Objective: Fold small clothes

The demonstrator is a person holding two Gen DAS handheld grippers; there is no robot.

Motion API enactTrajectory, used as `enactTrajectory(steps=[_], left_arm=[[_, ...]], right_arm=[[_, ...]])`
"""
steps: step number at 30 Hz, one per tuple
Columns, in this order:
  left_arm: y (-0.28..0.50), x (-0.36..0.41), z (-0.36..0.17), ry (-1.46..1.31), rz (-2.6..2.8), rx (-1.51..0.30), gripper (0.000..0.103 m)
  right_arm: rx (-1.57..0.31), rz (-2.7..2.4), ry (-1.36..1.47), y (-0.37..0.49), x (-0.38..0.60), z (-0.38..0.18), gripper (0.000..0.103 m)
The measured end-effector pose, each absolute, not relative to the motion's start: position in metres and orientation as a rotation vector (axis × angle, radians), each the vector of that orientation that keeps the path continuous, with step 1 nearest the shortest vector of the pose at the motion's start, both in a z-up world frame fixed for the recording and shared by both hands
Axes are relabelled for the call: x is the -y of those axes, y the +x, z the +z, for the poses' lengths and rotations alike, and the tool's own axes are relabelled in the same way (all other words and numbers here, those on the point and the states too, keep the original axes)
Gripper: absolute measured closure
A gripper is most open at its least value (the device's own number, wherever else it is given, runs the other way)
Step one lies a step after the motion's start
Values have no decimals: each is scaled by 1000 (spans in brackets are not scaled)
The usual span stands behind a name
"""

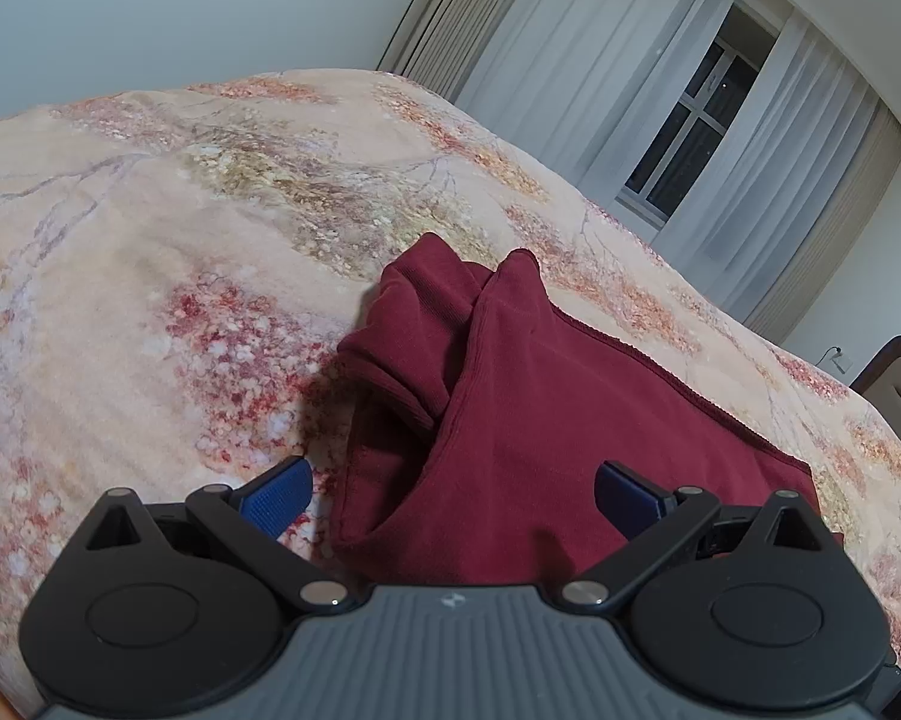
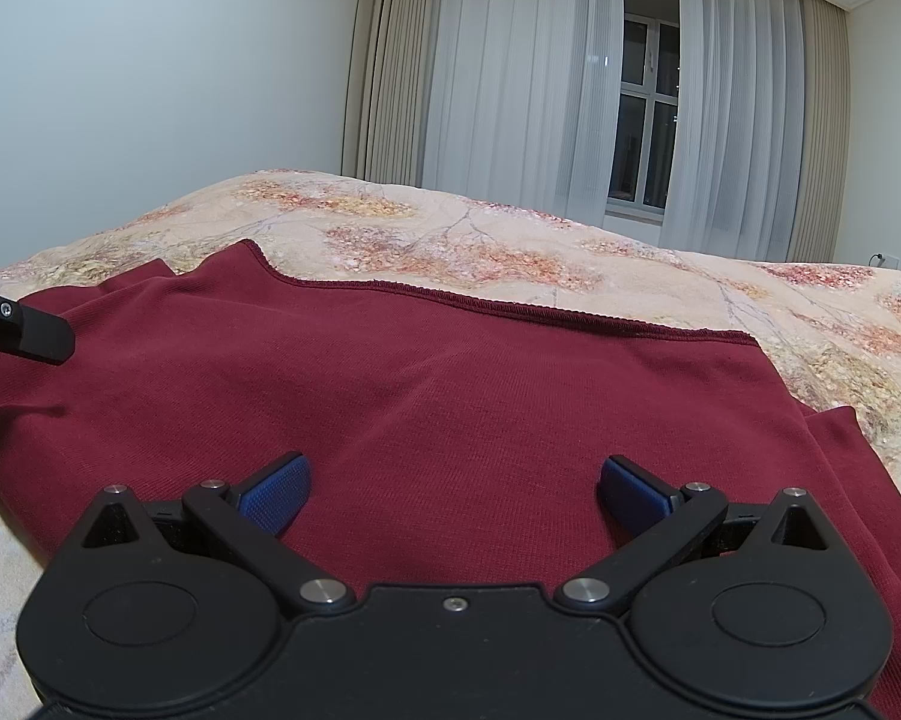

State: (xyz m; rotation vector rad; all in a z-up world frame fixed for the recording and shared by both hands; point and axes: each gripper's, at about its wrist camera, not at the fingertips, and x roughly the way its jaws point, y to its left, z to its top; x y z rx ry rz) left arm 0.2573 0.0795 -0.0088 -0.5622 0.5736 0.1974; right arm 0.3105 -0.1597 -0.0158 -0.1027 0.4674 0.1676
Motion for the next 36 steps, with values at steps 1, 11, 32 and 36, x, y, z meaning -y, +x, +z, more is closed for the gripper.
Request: enactTrajectory(steps=[1, 11, 32, 36], left_arm=[[257, -79, -9, -563, 198, -574, 1], [257, -79, -9, -561, 199, -571, 3], [260, -85, -6, -585, 203, -583, 30], [264, -86, -3, -594, 190, -597, 54]], right_arm=[[-467, 168, -103, 310, 160, -16, 0], [-467, 168, -102, 310, 160, -16, 0], [-466, 168, -101, 310, 160, -17, 0], [-466, 168, -102, 310, 160, -17, 0]])
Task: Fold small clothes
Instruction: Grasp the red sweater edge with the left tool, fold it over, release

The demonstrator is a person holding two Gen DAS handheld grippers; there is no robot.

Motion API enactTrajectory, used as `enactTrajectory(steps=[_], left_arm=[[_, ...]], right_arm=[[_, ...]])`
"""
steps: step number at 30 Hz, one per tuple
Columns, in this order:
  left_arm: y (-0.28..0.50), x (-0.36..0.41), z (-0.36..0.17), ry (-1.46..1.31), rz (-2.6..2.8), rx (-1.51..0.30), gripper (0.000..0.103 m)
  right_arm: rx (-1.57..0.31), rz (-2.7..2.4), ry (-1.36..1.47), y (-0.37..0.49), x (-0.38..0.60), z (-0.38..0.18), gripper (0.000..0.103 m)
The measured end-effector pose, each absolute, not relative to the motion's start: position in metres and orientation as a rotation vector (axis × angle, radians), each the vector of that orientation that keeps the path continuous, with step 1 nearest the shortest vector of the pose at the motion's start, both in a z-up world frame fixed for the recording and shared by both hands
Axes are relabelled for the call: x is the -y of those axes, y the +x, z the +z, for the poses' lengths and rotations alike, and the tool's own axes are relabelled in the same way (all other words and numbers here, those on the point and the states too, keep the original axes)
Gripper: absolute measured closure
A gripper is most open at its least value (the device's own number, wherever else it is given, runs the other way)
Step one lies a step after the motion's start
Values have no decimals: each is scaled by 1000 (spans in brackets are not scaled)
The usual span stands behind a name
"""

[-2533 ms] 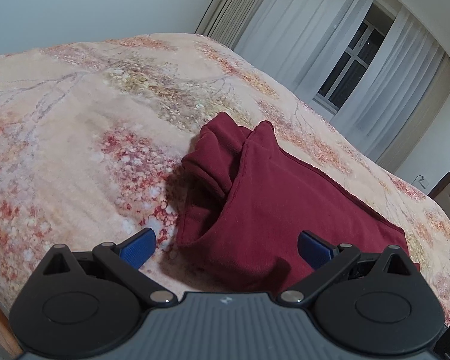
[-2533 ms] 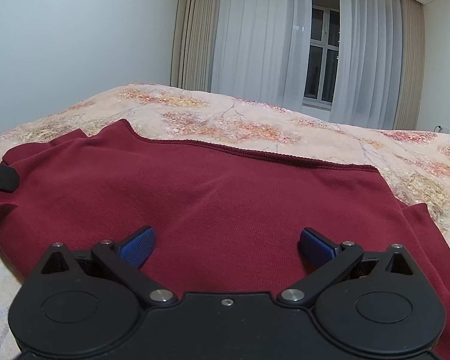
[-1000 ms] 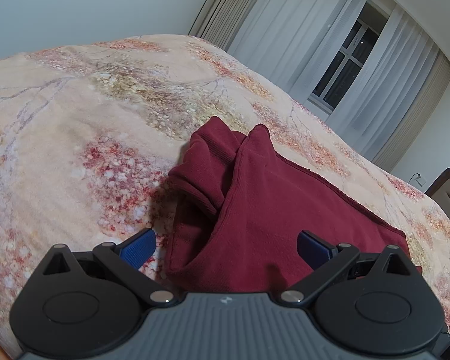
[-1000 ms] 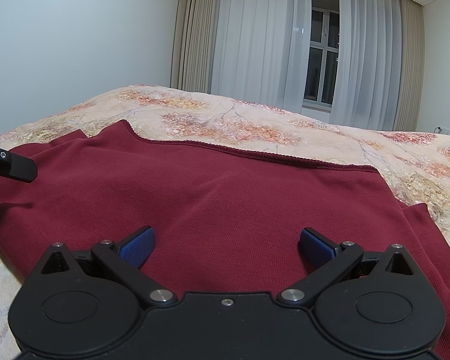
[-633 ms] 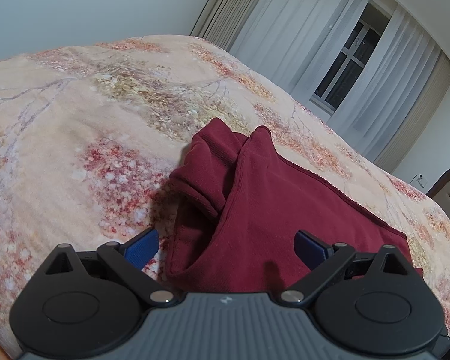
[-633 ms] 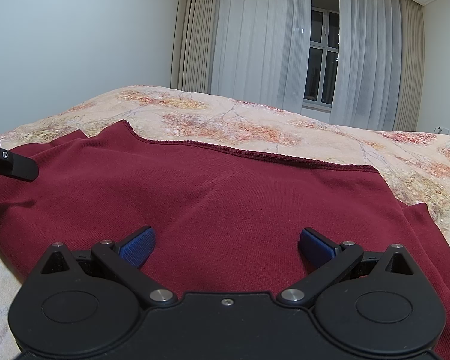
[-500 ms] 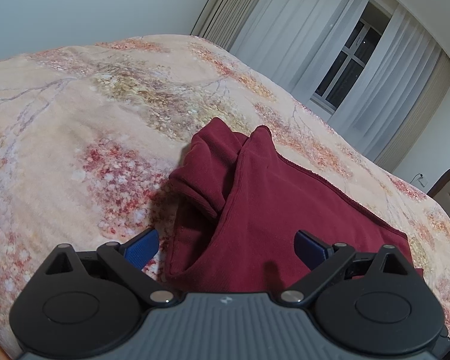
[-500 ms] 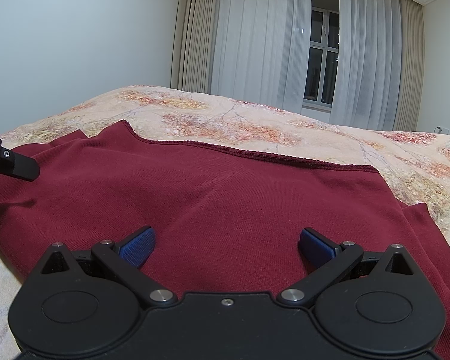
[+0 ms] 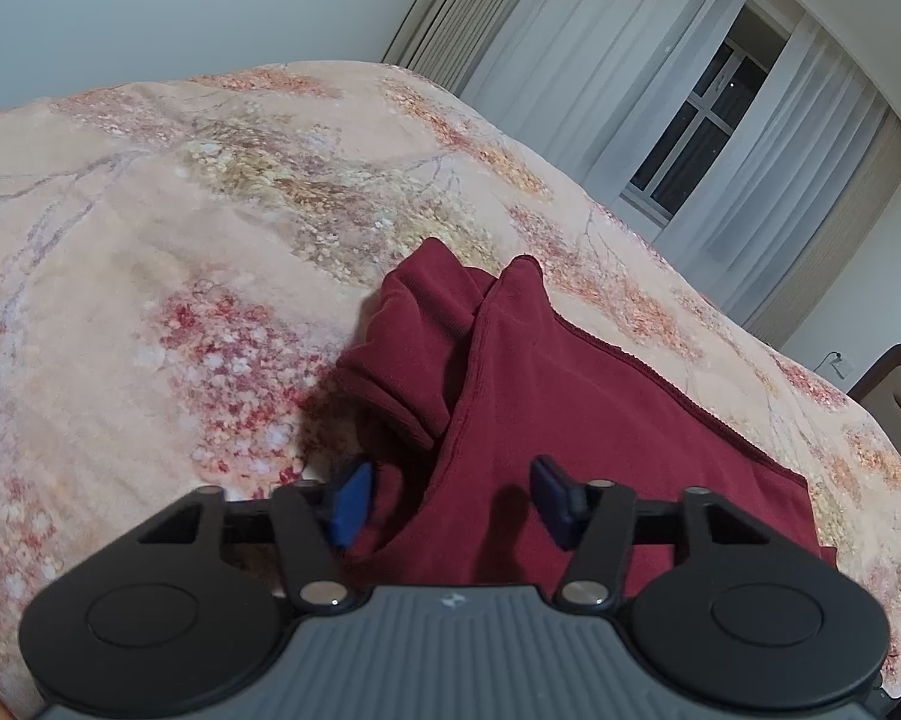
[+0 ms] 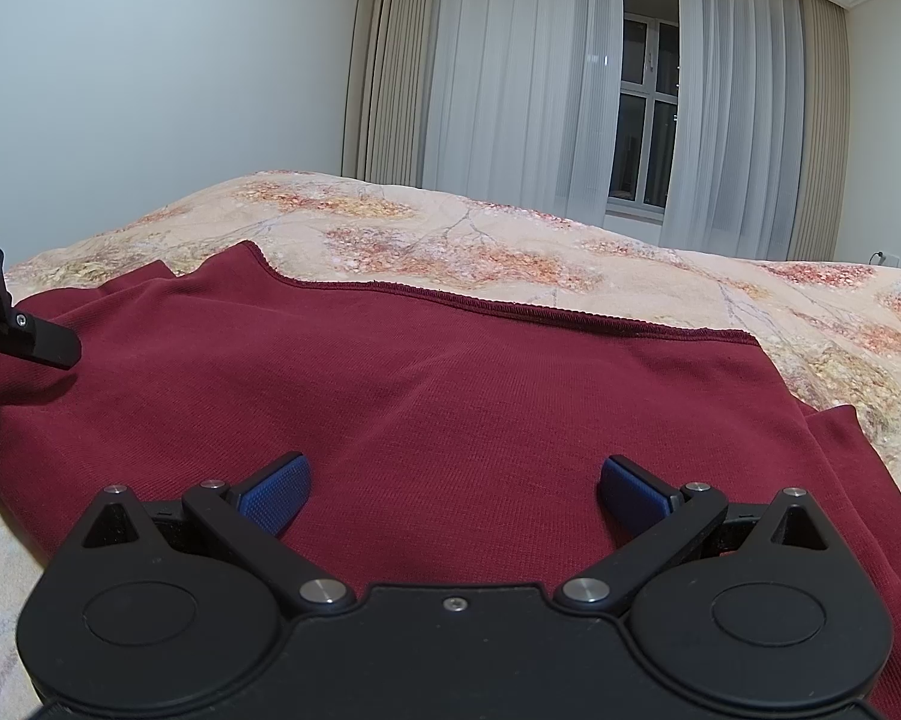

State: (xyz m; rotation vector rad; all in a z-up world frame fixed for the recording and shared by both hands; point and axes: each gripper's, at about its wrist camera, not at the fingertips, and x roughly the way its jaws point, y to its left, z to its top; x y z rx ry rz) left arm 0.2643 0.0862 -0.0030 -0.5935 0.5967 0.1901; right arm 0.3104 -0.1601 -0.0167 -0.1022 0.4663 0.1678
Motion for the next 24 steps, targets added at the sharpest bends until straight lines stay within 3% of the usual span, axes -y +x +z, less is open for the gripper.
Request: enactTrajectory(steps=[1, 5, 14, 24], left_arm=[[266, -86, -3, -594, 186, -603, 67], [267, -86, 2, -588, 182, -595, 82], [267, -62, 36, -450, 143, -506, 89], [291, 34, 95, -251, -53, -420, 90]], right_arm=[[-467, 168, -102, 310, 160, -17, 0], [-479, 177, -85, 311, 162, -13, 0], [-395, 163, -74, 276, 185, 8, 0], [-369, 48, -71, 227, 246, 12, 0]])
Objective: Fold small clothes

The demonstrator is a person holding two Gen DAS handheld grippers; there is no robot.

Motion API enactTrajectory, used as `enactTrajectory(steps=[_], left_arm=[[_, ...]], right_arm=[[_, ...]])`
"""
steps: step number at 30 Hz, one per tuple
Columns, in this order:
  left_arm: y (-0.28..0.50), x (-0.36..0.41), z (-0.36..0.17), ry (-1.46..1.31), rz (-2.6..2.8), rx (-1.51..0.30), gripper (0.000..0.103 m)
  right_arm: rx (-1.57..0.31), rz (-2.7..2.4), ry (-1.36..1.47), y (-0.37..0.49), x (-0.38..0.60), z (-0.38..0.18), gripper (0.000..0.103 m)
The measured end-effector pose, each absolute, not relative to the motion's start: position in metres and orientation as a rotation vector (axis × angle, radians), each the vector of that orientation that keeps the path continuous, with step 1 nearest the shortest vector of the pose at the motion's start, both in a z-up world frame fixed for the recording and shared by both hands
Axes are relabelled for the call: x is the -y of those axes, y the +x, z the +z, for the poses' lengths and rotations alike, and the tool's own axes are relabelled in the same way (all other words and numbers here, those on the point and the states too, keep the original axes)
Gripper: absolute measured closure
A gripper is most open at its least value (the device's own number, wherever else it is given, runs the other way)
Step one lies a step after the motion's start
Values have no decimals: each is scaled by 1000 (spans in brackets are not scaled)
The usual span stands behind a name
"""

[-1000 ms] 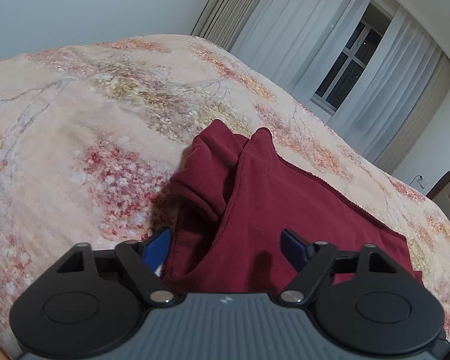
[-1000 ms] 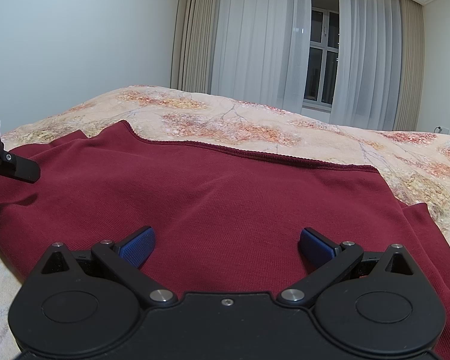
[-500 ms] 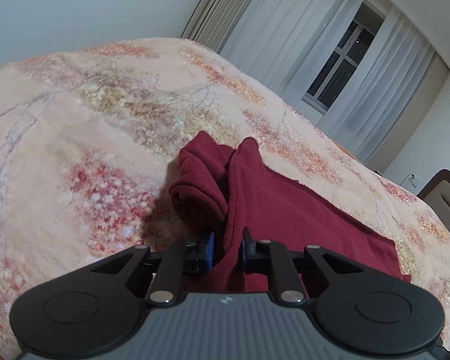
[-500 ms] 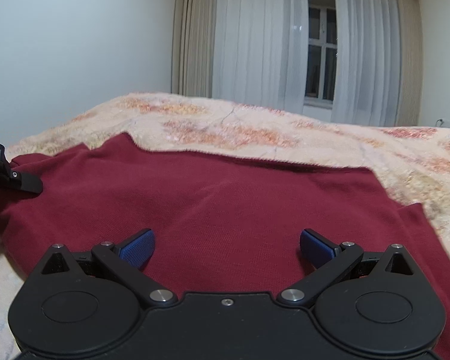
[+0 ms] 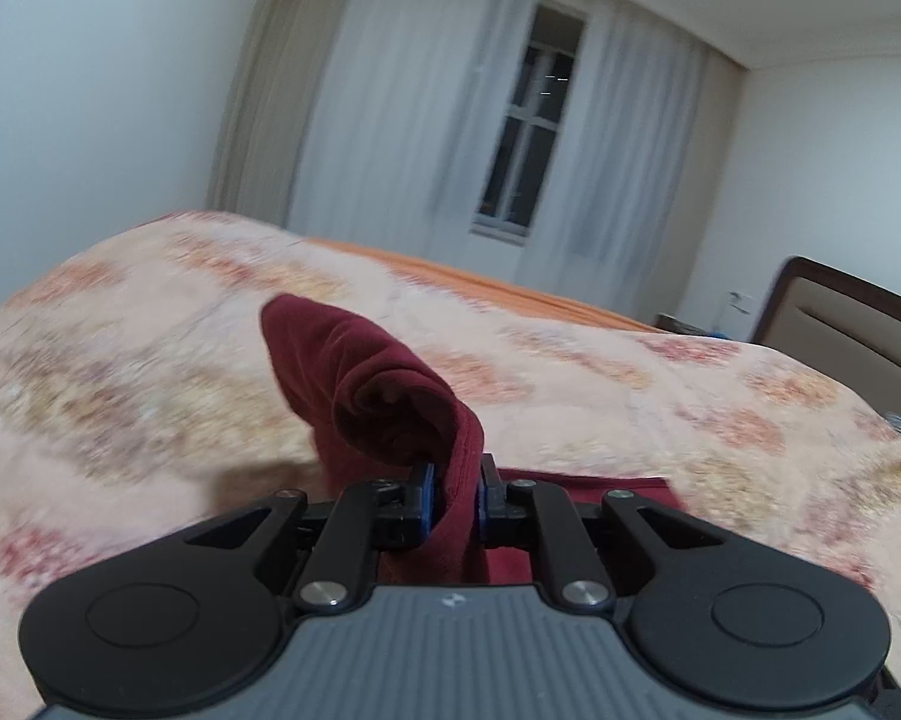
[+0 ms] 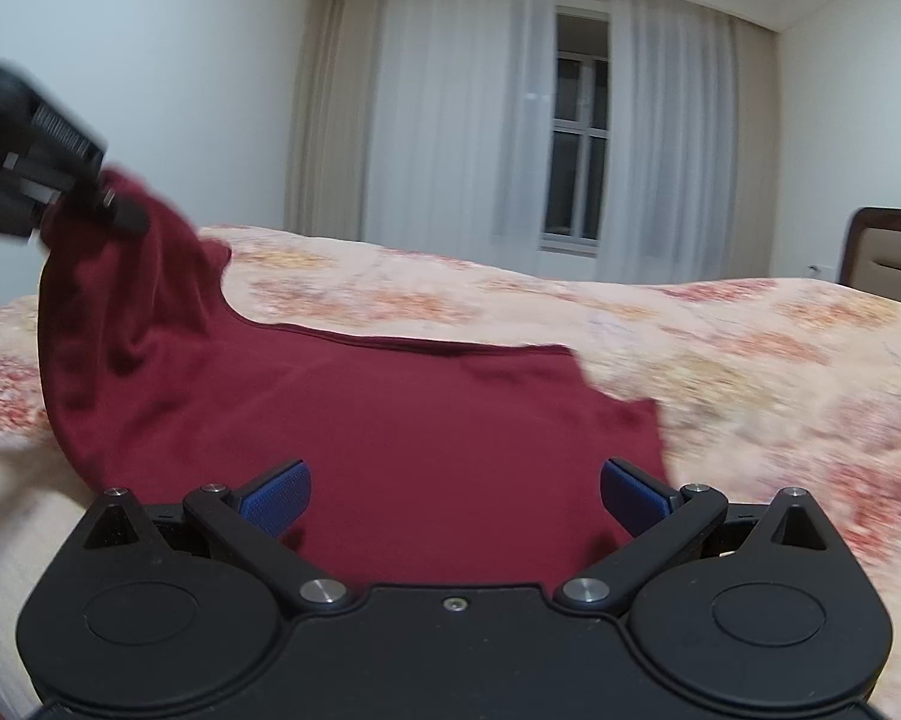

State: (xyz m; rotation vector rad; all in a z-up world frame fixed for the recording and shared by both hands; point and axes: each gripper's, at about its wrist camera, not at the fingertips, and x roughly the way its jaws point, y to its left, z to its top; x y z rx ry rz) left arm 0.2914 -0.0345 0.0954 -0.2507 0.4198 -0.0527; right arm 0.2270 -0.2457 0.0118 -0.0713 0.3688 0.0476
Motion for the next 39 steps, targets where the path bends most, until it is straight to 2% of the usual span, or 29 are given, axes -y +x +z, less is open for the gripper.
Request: enactTrajectory(steps=[6, 11, 18, 21, 23, 25, 27, 29, 32, 39], left_arm=[[304, 125, 112, -146, -244, -417, 90], [310, 196, 90, -64, -381, -505, 90], [309, 221, 52, -42, -429, -611, 88], [309, 215, 50, -61, -449, -638, 77], [306, 204, 52, -99, -486, -647, 47], [301, 196, 55, -140, -518, -648, 32], [296, 191, 58, -158, -531, -634, 24], [290, 183, 61, -172, -523, -616, 11], [281, 164, 66, -207, -472, -582, 1], [275, 102, 62, -277, -194, -556, 1]], right_arm=[[-366, -26, -73, 199, 280, 9, 0], [-395, -70, -58, 177, 303, 0, 0], [-430, -88, -16, 154, 318, -13, 0], [-433, -78, 4, 150, 319, -16, 0], [-437, -75, 13, 150, 318, -18, 0], [-440, -73, 21, 149, 315, -20, 0], [-439, -66, 29, 147, 313, -20, 0], [-438, -57, 35, 147, 312, -20, 0], [-431, -38, 50, 147, 311, -19, 0], [-392, -9, 79, 155, 305, -11, 0]])
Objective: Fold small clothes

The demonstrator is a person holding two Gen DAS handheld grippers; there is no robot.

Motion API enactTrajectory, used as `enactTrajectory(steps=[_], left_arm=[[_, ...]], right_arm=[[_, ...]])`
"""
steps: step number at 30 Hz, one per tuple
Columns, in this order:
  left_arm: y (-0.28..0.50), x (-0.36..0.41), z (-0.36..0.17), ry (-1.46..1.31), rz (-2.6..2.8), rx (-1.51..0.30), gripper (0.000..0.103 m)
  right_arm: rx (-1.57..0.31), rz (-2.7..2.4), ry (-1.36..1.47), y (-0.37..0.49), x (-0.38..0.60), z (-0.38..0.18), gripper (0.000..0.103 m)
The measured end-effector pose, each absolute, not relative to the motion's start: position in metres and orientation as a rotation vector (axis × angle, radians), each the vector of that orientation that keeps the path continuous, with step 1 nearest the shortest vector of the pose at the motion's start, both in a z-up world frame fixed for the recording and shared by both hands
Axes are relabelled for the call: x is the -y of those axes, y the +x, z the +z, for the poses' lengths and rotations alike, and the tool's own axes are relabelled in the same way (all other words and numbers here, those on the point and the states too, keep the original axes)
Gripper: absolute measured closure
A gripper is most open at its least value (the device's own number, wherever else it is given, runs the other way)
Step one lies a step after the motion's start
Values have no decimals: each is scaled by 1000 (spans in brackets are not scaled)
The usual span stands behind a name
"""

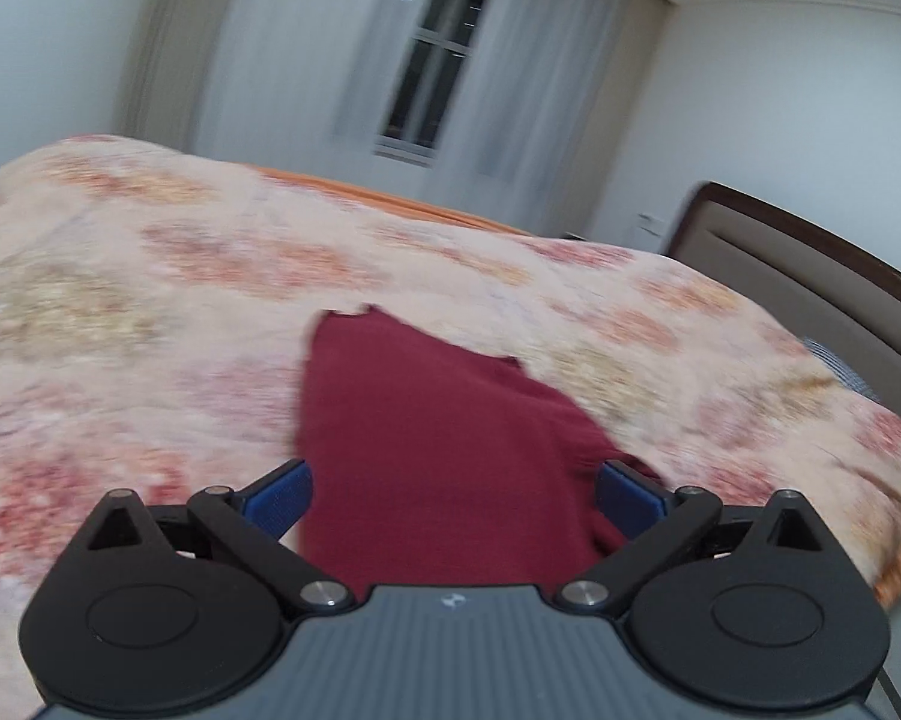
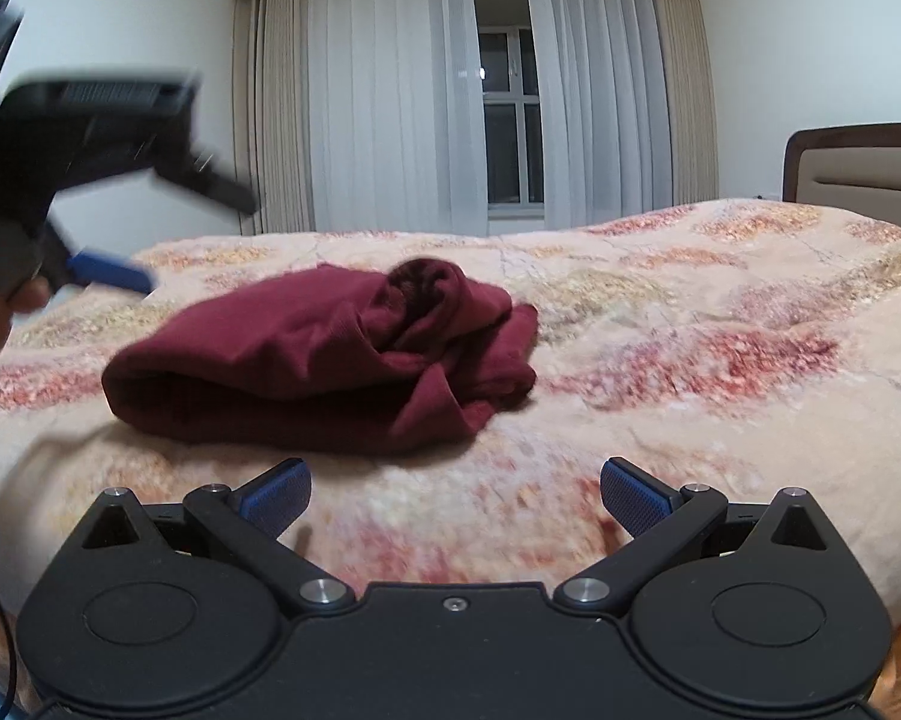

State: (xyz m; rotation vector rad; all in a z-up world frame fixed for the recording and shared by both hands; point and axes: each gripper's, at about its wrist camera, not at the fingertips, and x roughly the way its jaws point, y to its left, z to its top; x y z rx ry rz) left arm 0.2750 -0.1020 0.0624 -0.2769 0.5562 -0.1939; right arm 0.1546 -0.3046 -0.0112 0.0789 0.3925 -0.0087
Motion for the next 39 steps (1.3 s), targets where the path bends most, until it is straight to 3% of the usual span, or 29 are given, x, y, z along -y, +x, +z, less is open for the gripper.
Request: enactTrajectory(steps=[7, 17, 20, 22, 24, 26, 30, 35, 39], left_arm=[[281, 53, 33, -364, -15, -615, 1], [284, 53, 15, -360, -33, -673, 1], [285, 57, 12, -348, -36, -678, 1], [285, 58, 12, -344, -37, -678, 1], [284, 59, 13, -342, -40, -678, 1], [284, 61, 14, -340, -43, -678, 1], [282, 63, 20, -344, -65, -661, 1], [279, 68, 24, -336, -81, -648, 1], [283, 71, 14, -330, -77, -689, 1]], right_arm=[[-311, 69, 195, 180, 309, 15, 0], [-441, 89, 411, 272, 319, 35, 1], [-450, 51, 436, 283, 318, 35, 11], [-466, 21, 433, 288, 318, 32, 26], [-468, -11, 416, 290, 317, 29, 60], [-462, -51, 382, 289, 318, 28, 77], [-382, -48, 359, 280, 327, 33, 84], [-314, -88, 305, 271, 337, 42, 84], [-372, -93, 306, 275, 342, 27, 83]])
